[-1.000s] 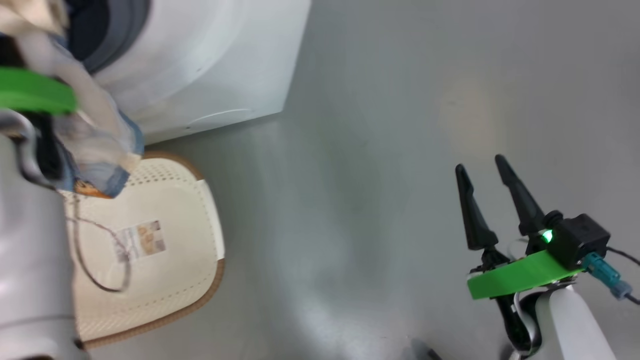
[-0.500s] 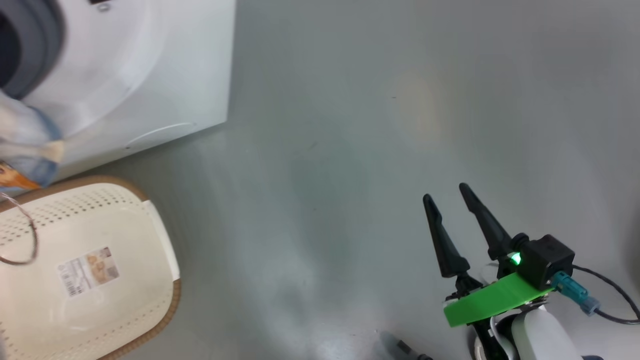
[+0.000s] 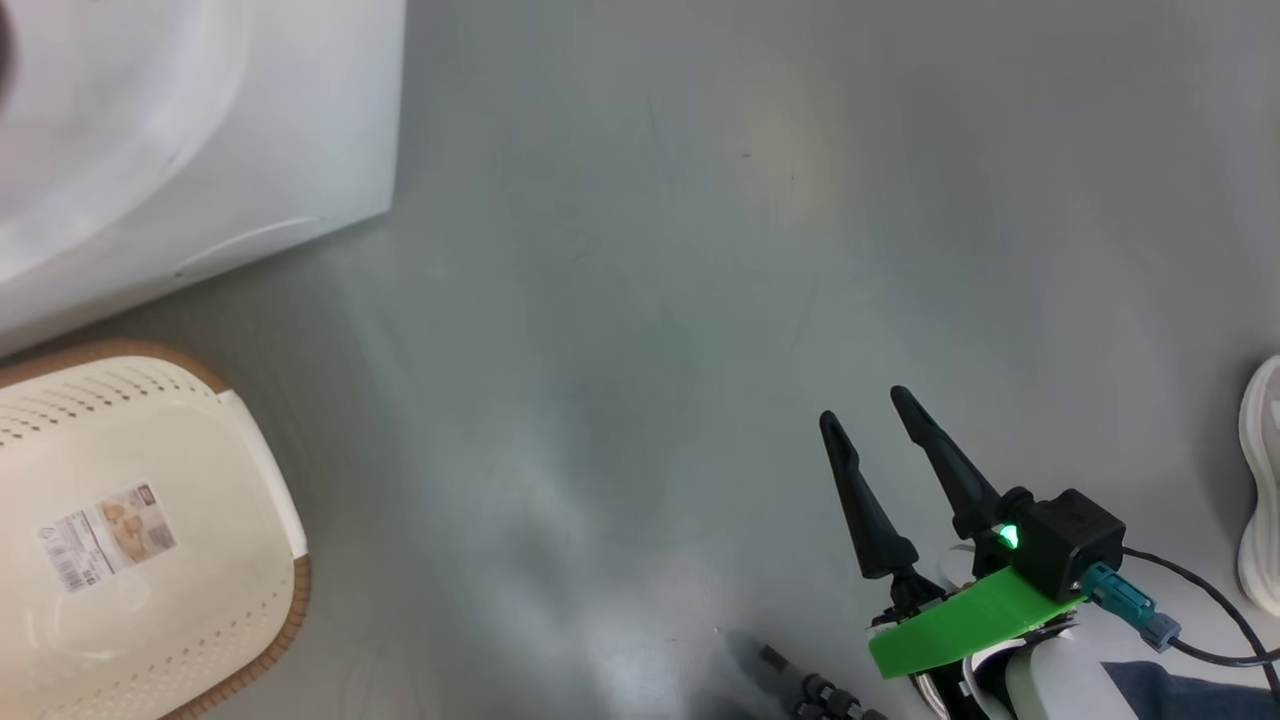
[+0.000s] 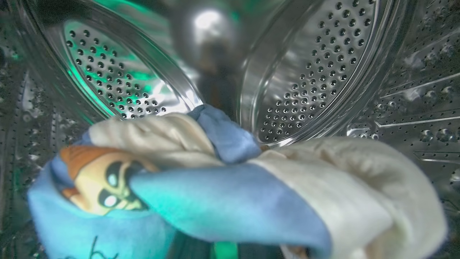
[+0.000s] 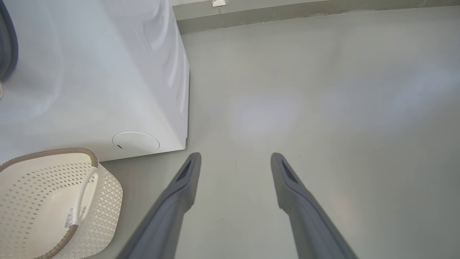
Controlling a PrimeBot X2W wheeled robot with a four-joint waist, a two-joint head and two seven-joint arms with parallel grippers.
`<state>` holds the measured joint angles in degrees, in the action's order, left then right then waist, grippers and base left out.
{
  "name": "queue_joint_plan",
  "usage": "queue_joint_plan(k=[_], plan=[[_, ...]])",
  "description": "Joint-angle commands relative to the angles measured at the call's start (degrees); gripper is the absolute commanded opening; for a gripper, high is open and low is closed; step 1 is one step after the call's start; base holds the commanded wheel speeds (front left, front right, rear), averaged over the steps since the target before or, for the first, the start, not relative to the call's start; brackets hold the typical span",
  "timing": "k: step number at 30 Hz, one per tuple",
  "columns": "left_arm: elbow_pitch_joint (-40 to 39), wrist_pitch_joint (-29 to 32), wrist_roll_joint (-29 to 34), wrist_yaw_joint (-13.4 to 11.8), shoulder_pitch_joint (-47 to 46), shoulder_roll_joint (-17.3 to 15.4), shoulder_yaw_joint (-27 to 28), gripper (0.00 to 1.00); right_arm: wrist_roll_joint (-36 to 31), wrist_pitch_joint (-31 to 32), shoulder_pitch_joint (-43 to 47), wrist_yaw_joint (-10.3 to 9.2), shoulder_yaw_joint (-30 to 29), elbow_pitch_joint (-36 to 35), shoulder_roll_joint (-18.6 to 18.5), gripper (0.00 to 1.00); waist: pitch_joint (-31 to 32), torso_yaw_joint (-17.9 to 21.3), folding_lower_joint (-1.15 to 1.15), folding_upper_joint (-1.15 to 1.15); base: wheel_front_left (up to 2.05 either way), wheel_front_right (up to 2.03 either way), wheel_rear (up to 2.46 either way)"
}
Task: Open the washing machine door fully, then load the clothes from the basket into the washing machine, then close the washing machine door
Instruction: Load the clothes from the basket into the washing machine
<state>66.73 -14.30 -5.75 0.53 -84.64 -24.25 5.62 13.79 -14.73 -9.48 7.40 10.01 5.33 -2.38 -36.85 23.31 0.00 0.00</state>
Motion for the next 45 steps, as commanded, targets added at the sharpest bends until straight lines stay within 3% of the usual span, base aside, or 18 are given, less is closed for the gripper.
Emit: queue_joint_plan(k=[1,6,14,22,24,25,26,27,45], plan=[[-1.4,-0.6,0.5,0.7,-1.6,-3.0,-0.4,0.00,0.2,-0.3,1.1,0.09,1.1,-1.4,-0.5,1.00,-1.5,0.6,0.00,0.00,0.00,0.00,0.00],[-4.4,-0.7,1.5,0.6,-4.7,-4.4,-1.7,0.00,0.8,-0.3,0.8,0.09,1.5,-2.1,-0.5,1.00,-3.4,1.3,0.00,0.00,0.00,0.00,0.00],[-17.1,-0.7,0.5,-2.6,-5.6,-4.7,1.0,0.00,1.9,-0.3,-0.2,0.09,1.8,-3.3,-0.5,1.00,-6.4,1.9,0.00,0.00,0.00,0.00,0.00],[-7.0,-0.6,1.5,-2.6,-4.2,-4.1,-0.9,0.00,2.2,-0.3,0.2,0.09,2.2,-2.5,-0.5,1.00,-5.4,0.9,0.00,0.00,0.00,0.00,0.00],[-4.1,0.0,1.6,-2.7,-4.7,-3.9,-1.3,0.26,2.2,-0.3,0.1,0.09,2.1,-2.3,-0.5,1.00,-5.0,0.6,0.00,0.00,0.00,0.00,0.00],[-3.0,0.2,1.7,-2.6,-5.0,-3.7,-1.6,0.46,2.1,-0.3,0.1,0.09,2.1,-2.2,-0.5,1.00,-4.7,0.4,0.00,0.00,0.00,0.00,0.00],[-2.1,0.2,1.9,-2.6,-5.3,-3.6,-2.0,0.85,2.1,-0.3,0.0,0.09,2.0,-2.1,-0.5,1.00,-4.5,0.2,0.00,0.00,0.00,0.00,0.00],[-1.0,0.5,1.8,-2.8,-5.5,-3.4,-2.1,1.00,2.0,-0.3,0.0,0.09,1.9,-2.0,-0.5,1.00,-4.2,0.1,0.00,0.00,0.00,0.00,0.00],[6.2,3.9,0.7,-4.8,-2.4,2.4,-4.1,1.00,1.5,-0.3,0.4,0.09,-0.4,-0.1,-0.5,1.00,1.3,-4.5,0.00,0.00,0.00,0.00,0.00]])
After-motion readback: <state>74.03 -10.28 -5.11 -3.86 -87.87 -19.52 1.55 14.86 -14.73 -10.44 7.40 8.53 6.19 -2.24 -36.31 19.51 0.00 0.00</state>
